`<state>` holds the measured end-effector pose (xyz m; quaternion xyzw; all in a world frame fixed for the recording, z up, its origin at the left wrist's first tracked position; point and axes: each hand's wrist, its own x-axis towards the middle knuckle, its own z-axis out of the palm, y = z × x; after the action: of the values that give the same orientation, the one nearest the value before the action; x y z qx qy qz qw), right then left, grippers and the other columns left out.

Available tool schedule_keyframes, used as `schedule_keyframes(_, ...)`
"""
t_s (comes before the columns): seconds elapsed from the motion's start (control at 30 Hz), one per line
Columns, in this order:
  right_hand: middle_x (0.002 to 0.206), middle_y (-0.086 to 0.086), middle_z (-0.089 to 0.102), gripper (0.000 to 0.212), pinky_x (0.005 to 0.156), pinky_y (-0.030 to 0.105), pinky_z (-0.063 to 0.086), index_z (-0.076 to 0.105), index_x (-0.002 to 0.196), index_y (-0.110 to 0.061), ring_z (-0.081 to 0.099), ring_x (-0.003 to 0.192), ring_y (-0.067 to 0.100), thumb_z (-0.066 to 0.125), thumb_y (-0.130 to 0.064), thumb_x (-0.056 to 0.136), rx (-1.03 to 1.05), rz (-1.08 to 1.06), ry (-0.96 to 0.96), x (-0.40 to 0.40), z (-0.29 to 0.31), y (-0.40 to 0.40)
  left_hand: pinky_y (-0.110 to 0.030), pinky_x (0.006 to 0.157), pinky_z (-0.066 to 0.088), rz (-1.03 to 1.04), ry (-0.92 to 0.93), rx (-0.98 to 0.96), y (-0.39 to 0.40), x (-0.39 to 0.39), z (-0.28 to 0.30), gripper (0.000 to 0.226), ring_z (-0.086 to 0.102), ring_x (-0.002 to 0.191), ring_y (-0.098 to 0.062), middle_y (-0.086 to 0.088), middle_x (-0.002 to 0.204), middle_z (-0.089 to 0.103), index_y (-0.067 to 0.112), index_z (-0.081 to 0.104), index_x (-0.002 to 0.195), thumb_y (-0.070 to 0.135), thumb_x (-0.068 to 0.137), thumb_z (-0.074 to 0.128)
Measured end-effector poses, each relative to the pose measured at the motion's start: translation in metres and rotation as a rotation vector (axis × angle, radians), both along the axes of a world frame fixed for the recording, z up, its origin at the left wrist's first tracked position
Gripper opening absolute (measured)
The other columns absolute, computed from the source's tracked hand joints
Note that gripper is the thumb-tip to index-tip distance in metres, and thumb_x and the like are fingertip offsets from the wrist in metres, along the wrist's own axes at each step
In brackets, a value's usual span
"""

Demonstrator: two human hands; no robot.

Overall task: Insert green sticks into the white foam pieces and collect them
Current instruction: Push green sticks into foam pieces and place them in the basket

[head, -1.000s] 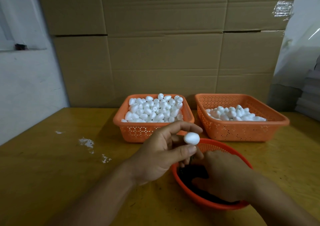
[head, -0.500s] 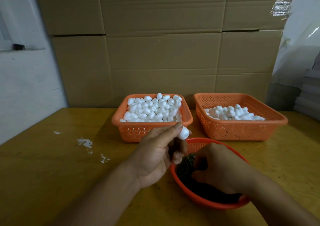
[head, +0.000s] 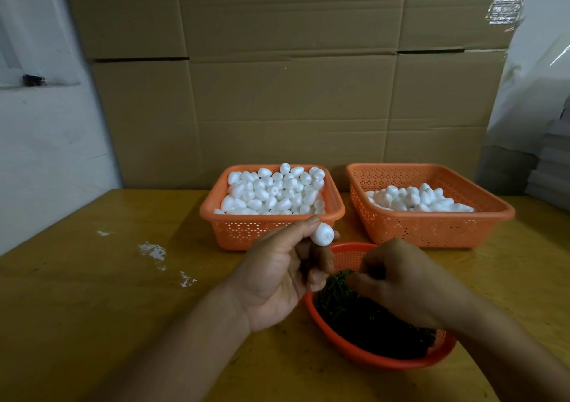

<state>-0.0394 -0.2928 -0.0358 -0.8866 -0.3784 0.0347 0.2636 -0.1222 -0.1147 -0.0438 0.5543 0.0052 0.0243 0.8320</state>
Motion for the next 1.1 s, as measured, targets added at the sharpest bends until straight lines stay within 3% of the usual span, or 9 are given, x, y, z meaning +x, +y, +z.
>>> schedule_keyframes(0.07,0.055,-0.001,0.058,0.029,0.044,0.017,0.035,0.067,0.071,-0.011,0.047,0.042,0.001,0.068,-0.032,0.091,0.044,0.027,0.024,-0.001,0.003,-0.002,-0.025,0.05,0.039,0.0,0.002,-0.011,0.0,0.0,0.0,0.04,0.049,0.05,-0.014,-0.009,0.064,0.06,0.003,0.06,0.114,0.034,0.09,0.059)
schedule_keyframes(0.23,0.053,-0.004,0.049,0.03,0.047,0.017,0.034,0.06,0.072,-0.003,0.042,0.046,0.002,0.061,-0.019,0.096,0.39,0.129,0.171,-0.004,0.008,-0.003,-0.025,0.048,0.038,0.019,0.004,-0.045,0.001,0.001,0.001,0.036,0.047,0.048,-0.014,-0.009,0.061,0.058,0.008,0.058,0.11,0.037,0.089,0.062)
schedule_keyframes(0.37,0.056,-0.003,0.049,0.035,0.049,0.015,0.034,0.059,0.071,-0.004,0.041,0.049,0.003,0.053,-0.026,0.099,0.521,0.301,0.181,-0.009,0.01,-0.004,-0.024,0.046,0.037,0.033,-0.005,-0.053,0.0,0.001,0.002,0.038,0.046,0.045,-0.014,-0.008,0.059,0.057,0.008,0.059,0.112,0.039,0.089,0.063)
schedule_keyframes(0.5,0.057,-0.01,0.05,0.034,0.051,0.008,0.033,0.058,0.074,-0.001,0.043,0.05,-0.001,0.051,-0.022,0.1,0.54,0.382,0.129,-0.012,0.007,-0.002,-0.023,0.045,0.036,0.043,-0.018,-0.043,-0.002,-0.001,0.003,0.05,0.045,0.044,-0.013,-0.007,0.056,0.055,0.006,0.057,0.126,0.04,0.09,0.063)
schedule_keyframes(0.67,0.059,-0.012,0.052,0.028,0.051,0.01,0.034,0.06,0.075,-0.009,0.045,0.052,-0.001,0.052,-0.022,0.099,0.513,0.396,0.074,-0.012,0.006,-0.001,-0.023,0.045,0.034,0.034,-0.035,-0.023,-0.004,-0.002,0.005,0.038,0.043,0.045,-0.013,-0.007,0.056,0.052,0.007,0.058,0.11,0.04,0.09,0.063)
schedule_keyframes(0.87,0.057,-0.012,0.05,0.03,0.05,0.012,0.034,0.058,0.074,-0.012,0.044,0.051,0.001,0.051,-0.029,0.098,0.496,0.379,0.032,-0.012,0.005,0.0,-0.024,0.047,0.034,0.023,-0.037,-0.008,-0.003,-0.003,0.005,0.041,0.044,0.047,-0.013,-0.007,0.057,0.053,0.009,0.059,0.111,0.041,0.087,0.065)
schedule_keyframes(1.0,0.059,-0.005,0.05,0.031,0.05,0.016,0.035,0.058,0.074,-0.013,0.044,0.051,0.004,0.051,-0.032,0.098,0.483,0.379,0.022,-0.013,0.005,0.0,-0.024,0.047,0.034,0.024,-0.036,0.014,-0.003,-0.003,0.004,0.037,0.044,0.046,-0.013,-0.007,0.056,0.053,0.008,0.061,0.094,0.043,0.084,0.067)
schedule_keyframes(1.1,0.058,-0.005,0.049,0.033,0.049,0.016,0.034,0.057,0.073,-0.012,0.043,0.05,0.004,0.051,-0.035,0.096,0.48,0.374,0.024,-0.013,0.005,0.001,-0.024,0.047,0.035,0.02,-0.044,0.029,-0.003,-0.003,0.004,0.034,0.044,0.047,-0.013,-0.007,0.057,0.053,0.01,0.063,0.094,0.043,0.084,0.067)
